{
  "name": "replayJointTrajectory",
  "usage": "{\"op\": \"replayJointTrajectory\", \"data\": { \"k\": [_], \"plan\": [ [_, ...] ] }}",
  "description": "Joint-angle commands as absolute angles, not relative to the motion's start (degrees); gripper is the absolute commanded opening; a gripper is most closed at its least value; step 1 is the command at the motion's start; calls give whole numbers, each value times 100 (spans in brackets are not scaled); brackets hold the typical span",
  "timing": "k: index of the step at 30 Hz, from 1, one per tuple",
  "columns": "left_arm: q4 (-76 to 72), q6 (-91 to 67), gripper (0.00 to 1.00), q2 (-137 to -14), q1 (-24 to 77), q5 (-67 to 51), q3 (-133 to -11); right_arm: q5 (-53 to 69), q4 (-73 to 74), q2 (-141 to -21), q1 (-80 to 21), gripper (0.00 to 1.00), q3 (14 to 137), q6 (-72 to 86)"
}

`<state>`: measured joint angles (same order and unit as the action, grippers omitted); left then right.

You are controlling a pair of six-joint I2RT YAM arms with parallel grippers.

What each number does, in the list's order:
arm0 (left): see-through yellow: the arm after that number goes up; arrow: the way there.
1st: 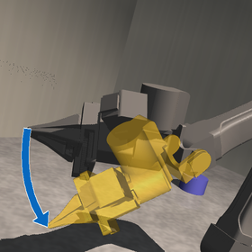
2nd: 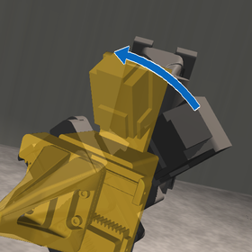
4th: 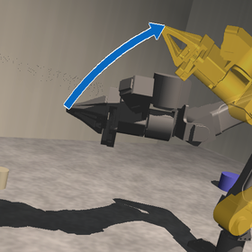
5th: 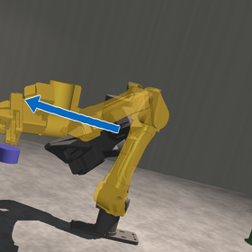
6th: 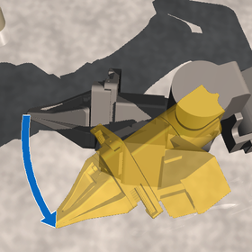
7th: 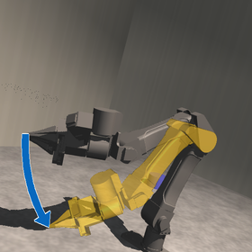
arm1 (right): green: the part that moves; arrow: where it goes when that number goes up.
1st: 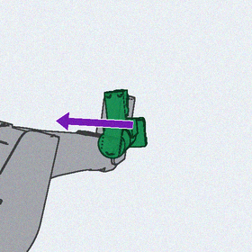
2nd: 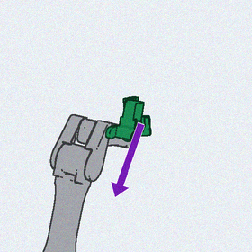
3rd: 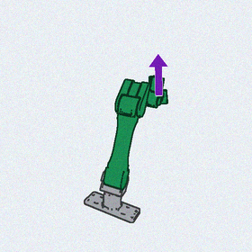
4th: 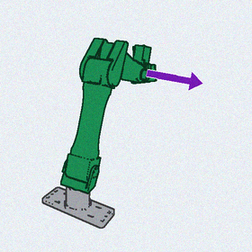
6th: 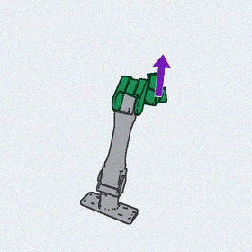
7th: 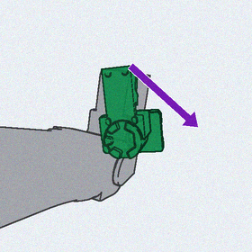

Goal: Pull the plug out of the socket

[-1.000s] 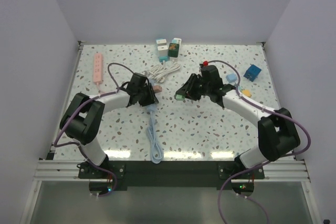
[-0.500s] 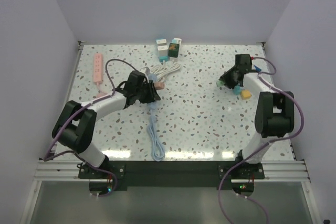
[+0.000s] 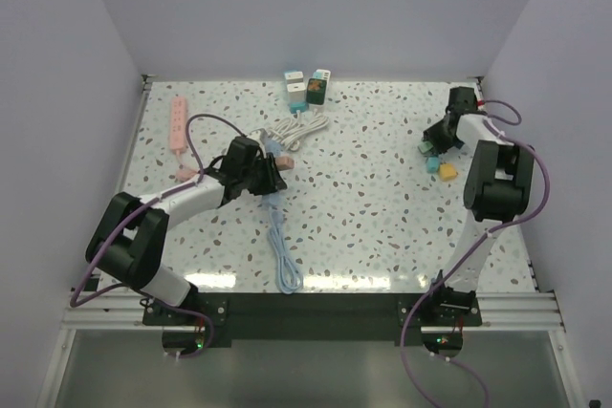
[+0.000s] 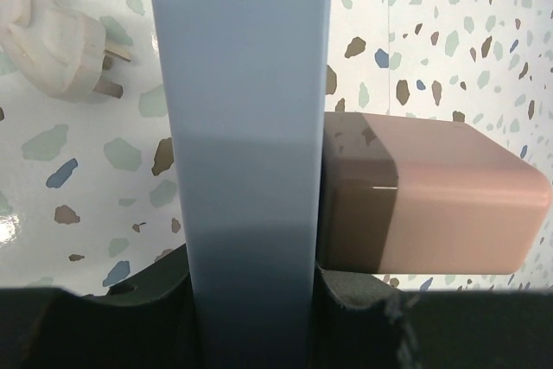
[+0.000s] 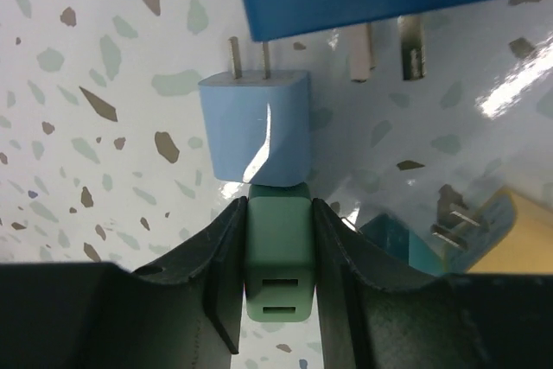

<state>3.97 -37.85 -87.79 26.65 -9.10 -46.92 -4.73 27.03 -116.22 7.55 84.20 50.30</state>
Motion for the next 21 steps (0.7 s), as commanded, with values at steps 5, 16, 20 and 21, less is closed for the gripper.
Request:
{"op": "replayJointTrajectory", "data": {
  "k": [5,16,20,21],
  "plan": [
    [272,-3691,0,-8631,2689,-1002,-4649,-98,2497,-11339,1186,70,8201,4668],
    [194,-3560,0,-8780,2698,-1195,-4684,764,2435,-9662,960,79,7648,4246],
    [97,-3568,0,-8859,2733,-1353,-4746,1229,2322,-9308,248,78,7436,3964],
    [88,-3560,0,-8894,2751,-1414,-4790,1509,2338,-9316,81,78,7409,3955]
  ]
}}
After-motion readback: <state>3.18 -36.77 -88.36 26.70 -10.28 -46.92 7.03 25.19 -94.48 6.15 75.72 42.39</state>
